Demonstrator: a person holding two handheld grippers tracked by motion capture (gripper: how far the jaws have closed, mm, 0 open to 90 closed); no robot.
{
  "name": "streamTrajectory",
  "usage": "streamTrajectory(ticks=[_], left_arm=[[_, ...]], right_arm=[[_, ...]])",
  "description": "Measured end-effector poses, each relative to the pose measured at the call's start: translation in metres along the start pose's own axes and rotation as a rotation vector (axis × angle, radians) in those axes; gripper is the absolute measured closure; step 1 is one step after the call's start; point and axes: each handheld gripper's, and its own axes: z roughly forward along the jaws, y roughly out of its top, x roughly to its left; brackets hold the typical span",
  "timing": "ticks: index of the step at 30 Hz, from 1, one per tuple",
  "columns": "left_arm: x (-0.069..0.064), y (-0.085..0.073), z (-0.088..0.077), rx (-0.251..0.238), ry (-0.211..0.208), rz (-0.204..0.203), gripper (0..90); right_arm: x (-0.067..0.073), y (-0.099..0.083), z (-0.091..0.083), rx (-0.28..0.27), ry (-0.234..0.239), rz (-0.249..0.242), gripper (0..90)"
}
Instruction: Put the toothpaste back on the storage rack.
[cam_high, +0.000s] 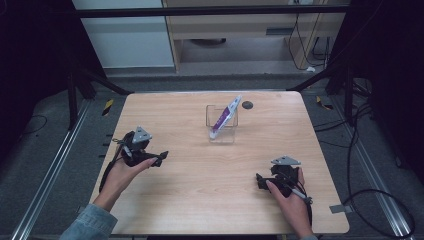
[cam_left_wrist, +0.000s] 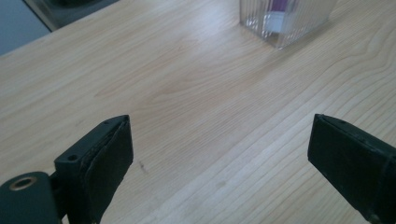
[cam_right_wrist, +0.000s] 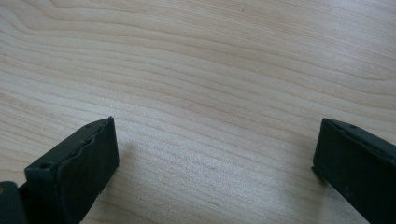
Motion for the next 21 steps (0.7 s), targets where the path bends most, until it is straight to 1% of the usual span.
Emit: streamTrajectory(ticks=[1,2,4,5,9,10,12,13,17,21], left_arm=[[0.005,-0.007,0.003,0.013,0.008,-0.018,6.2],[0.008,-0.011,0.004,0.017,0.007,-0.026,6.1],[0.012,-0.018,0.006,0.029,0.012,-0.039,6.1],[0.012,-0.018,0.006,0.029,0.012,-0.039,6.0],[0.024,-0.035,0.013,0.05,0.017,-0.074,5.8],[0.024,-0.035,0.013,0.05,0.017,-0.074,5.8],[0.028,-0.04,0.015,0.063,0.014,-0.078,5.7],[0.031,-0.046,0.018,0.072,0.018,-0.084,5.6],[0.037,-0.055,0.023,0.088,0.025,-0.102,5.5],[0.039,-0.06,0.028,0.107,0.032,-0.105,5.4]], right_arm=[[0.0,0.0,0.0,0.0,0.0,0.0,0.3],[0.0,0.0,0.0,0.0,0.0,0.0,0.3],[0.0,0.0,0.0,0.0,0.0,0.0,0.3],[0.0,0.0,0.0,0.0,0.0,0.0,0.3],[0.0,0.0,0.0,0.0,0.0,0.0,0.3],[0.0,0.0,0.0,0.0,0.0,0.0,0.3],[0.0,0.0,0.0,0.0,0.0,0.0,0.3],[0.0,0.0,0.0,0.0,0.0,0.001,0.3],[0.0,0.0,0.0,0.0,0.0,0.001,0.3],[0.0,0.0,0.0,0.0,0.0,0.0,0.3]])
